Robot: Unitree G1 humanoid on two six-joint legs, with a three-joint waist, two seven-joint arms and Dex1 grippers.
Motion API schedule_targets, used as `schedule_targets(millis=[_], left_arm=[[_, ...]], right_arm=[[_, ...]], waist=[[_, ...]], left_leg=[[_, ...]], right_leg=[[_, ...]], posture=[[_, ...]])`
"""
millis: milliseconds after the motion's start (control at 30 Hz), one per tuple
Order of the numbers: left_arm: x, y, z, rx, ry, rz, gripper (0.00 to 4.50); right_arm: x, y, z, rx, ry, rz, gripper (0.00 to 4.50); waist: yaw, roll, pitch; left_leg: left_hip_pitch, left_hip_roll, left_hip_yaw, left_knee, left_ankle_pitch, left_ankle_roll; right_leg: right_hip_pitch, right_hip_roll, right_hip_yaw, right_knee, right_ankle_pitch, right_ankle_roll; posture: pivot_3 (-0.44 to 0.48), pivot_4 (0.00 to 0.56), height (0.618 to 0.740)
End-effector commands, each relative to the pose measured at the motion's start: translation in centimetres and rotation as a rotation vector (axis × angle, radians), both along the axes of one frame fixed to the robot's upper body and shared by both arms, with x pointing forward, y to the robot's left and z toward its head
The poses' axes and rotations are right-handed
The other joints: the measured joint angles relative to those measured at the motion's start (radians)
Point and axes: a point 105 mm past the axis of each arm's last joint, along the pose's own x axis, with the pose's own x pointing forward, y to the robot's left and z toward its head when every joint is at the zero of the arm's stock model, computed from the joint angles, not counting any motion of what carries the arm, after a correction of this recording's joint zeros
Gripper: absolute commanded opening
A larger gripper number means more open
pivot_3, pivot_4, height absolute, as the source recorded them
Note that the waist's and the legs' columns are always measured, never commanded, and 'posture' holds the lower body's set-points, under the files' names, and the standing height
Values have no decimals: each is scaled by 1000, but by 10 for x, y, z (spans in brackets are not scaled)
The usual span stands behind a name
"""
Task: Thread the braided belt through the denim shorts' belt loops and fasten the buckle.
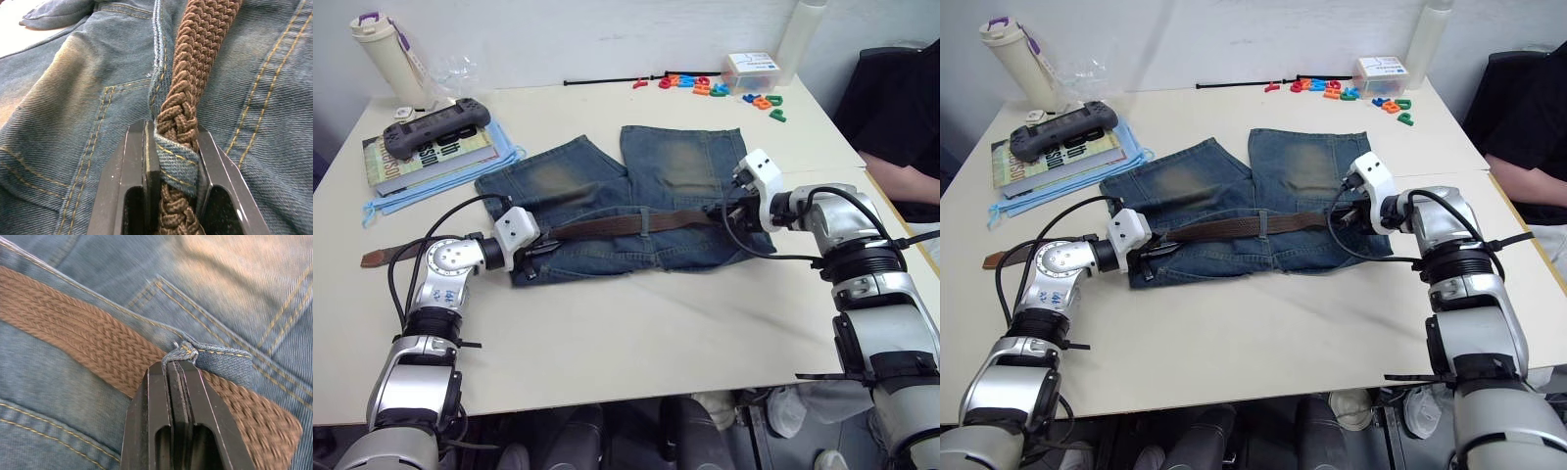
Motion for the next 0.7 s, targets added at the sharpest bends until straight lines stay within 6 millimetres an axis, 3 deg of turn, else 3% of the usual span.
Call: schedule_targets(millis=[33, 167, 333, 467, 600, 700], left_arm=[[-5, 9, 29, -44, -160, 8, 667], [-27, 21, 35, 0, -284, 8, 667], [-76, 31, 10, 151, -336, -60, 667], [-114, 38, -14, 267, -337, -112, 667], [-128, 43, -35, 298, -259, -111, 667], [-133, 41, -44, 322, -211, -139, 667]], right_arm=[[-36, 7, 31, 22, -123, 141, 73], [-81, 8, 32, 41, -160, 220, 73], [-125, -5, -6, -42, -19, 198, 73], [-148, -22, -29, -99, 95, 131, 73], [-167, -31, -46, -180, 181, 127, 73], [-164, -35, -49, -203, 183, 80, 73]], waist=[[1, 0, 0], [-4, 0, 0], [-3, 0, 0], [2, 0, -1], [13, 1, -1], [15, 1, -1]], left_leg=[[-1, 0, 0, 0, 0, 0], [-7, -1, 0, 3, 0, 0], [-8, 0, 0, 3, 0, 0], [-6, 0, 1, 4, 0, 1], [4, 0, 0, 2, -6, 10], [9, 1, 0, 0, -8, 12]], right_leg=[[-1, 0, 0, 0, 0, 0], [-8, -2, 0, 3, 0, 0], [-8, -1, 1, 2, 0, 0], [-7, -2, 2, 3, 0, 0], [5, -3, 0, -1, 0, 0], [11, -3, -1, -5, 0, 0]], posture=[[0, 150, 657], [0, 150, 657], [0, 150, 657], [0, 150, 657], [0, 150, 657], [0, 150, 657]])
